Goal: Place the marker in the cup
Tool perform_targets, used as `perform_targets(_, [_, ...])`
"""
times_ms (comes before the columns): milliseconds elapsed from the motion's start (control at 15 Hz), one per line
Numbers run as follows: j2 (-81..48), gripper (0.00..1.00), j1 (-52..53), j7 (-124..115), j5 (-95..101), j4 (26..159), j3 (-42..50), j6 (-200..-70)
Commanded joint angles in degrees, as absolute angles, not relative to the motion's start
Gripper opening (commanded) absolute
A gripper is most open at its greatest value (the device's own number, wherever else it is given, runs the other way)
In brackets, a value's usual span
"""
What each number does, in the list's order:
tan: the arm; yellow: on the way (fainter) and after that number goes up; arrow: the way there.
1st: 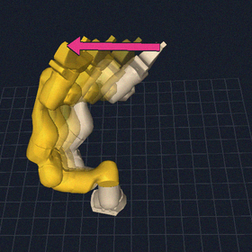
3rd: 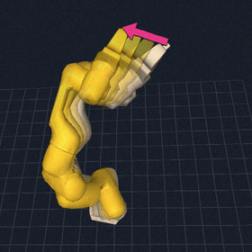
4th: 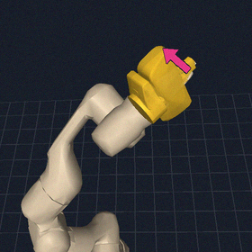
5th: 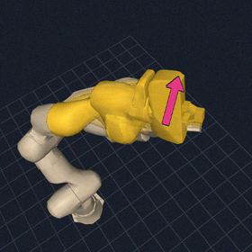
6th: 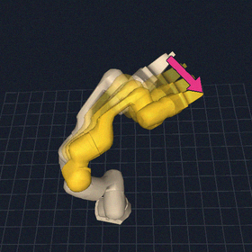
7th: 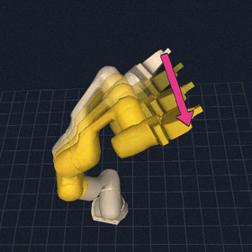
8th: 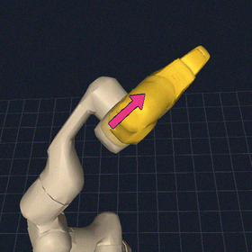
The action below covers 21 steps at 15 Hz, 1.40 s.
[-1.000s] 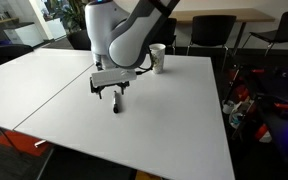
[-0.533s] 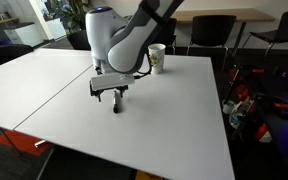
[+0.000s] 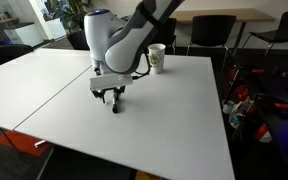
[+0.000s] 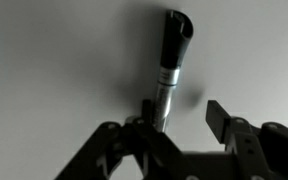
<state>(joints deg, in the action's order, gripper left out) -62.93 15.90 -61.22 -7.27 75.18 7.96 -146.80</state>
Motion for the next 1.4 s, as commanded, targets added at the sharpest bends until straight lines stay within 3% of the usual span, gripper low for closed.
perform_targets(0, [-63.9,0.28,14.8,-62.2,-6.9,72.2,7.0,-143.6])
perform_targets(267, [-64.1,0.01,14.8,-62.4,-6.8,71.7,7.1,-143.0])
perform_targets(400, [-63.9,0.05,15.1,-62.8,-6.6,72.0,7.5,-143.1])
perform_targets(1333, [-54.6,0.05,24.8,-79.6,3.3,83.3,16.8,-145.6])
